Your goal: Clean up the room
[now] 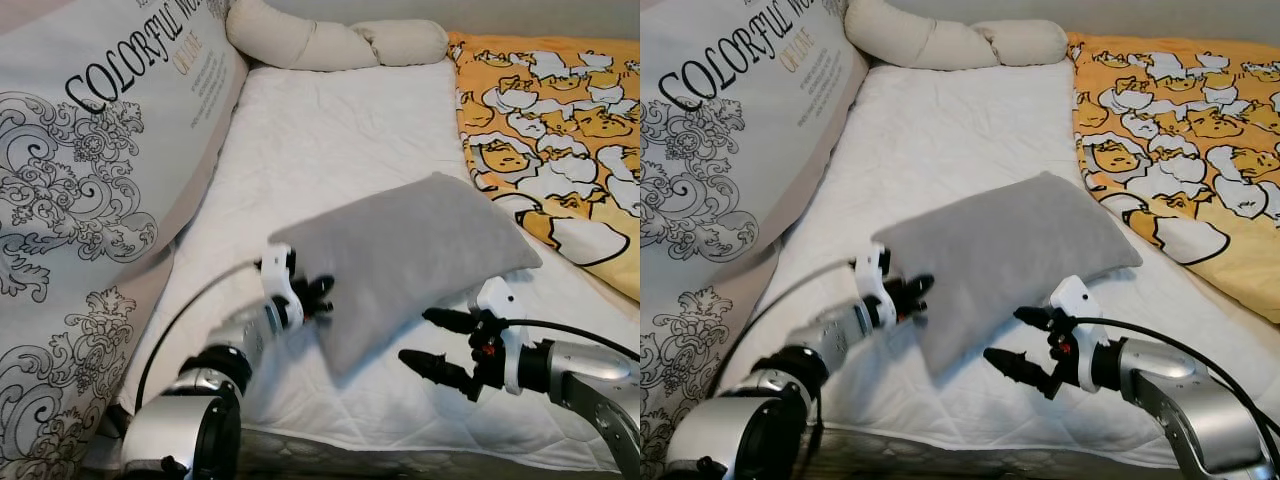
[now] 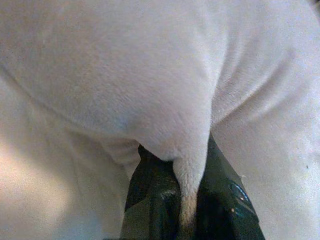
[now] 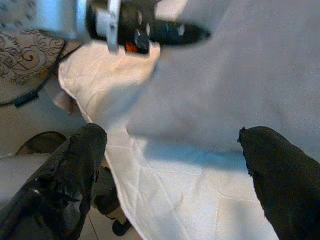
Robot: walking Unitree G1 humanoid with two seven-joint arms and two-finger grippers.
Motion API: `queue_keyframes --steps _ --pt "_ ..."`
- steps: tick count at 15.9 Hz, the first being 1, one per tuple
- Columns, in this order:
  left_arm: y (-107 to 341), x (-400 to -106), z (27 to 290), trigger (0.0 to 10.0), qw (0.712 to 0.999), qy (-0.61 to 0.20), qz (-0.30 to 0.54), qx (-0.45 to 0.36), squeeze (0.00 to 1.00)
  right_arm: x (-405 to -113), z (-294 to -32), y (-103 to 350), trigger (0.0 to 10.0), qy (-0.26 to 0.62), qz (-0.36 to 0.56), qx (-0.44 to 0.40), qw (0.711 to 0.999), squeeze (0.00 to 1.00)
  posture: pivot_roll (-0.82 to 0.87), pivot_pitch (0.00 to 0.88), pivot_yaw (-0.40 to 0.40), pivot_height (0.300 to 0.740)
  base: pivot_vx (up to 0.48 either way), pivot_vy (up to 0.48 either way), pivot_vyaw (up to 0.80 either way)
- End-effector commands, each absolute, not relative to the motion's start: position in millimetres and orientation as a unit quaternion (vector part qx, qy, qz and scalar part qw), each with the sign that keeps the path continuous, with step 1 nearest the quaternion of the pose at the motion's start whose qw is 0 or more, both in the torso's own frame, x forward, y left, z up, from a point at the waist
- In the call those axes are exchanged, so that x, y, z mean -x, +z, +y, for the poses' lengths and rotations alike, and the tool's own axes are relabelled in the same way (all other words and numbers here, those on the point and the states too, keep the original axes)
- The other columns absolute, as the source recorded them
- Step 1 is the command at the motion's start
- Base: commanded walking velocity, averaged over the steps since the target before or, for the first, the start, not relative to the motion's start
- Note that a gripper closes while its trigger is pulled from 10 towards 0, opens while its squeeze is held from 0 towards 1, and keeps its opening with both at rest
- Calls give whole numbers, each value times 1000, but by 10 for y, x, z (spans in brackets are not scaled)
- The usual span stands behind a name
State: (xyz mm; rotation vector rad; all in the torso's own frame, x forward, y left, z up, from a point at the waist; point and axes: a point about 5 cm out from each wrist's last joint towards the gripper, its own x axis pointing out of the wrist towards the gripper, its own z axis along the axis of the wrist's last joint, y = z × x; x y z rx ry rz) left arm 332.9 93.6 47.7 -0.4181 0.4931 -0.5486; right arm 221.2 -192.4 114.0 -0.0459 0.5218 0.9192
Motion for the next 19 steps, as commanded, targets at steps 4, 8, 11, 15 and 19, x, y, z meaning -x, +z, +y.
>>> queue_keyframes --steps 4,8,11,15,19 --pt "1022 -3608 1231 0 952 -268 99 111 0 -2361 -1918 1048 10000 411 252 55 875 0 -79 0 39 740 0 0 0" --pt "1616 -3605 1628 0 971 -233 -53 -10 0 -2703 -1908 796 10000 306 268 98 908 0 5 0 -12 740 0 0 0" --pt "1888 -3401 1794 0 967 -222 -118 -51 0 -2911 -1775 571 10000 258 286 109 916 0 60 0 -40 740 0 0 0" --pt "1876 -3017 1960 0 969 -200 -125 -76 0 -3275 -1350 375 10000 155 283 79 943 0 138 0 -75 740 0 0 0" --pt "1670 -2532 1888 0 953 -256 -108 -118 0 -3391 -721 496 10000 161 253 -12 954 0 227 0 -125 740 0 0 0"
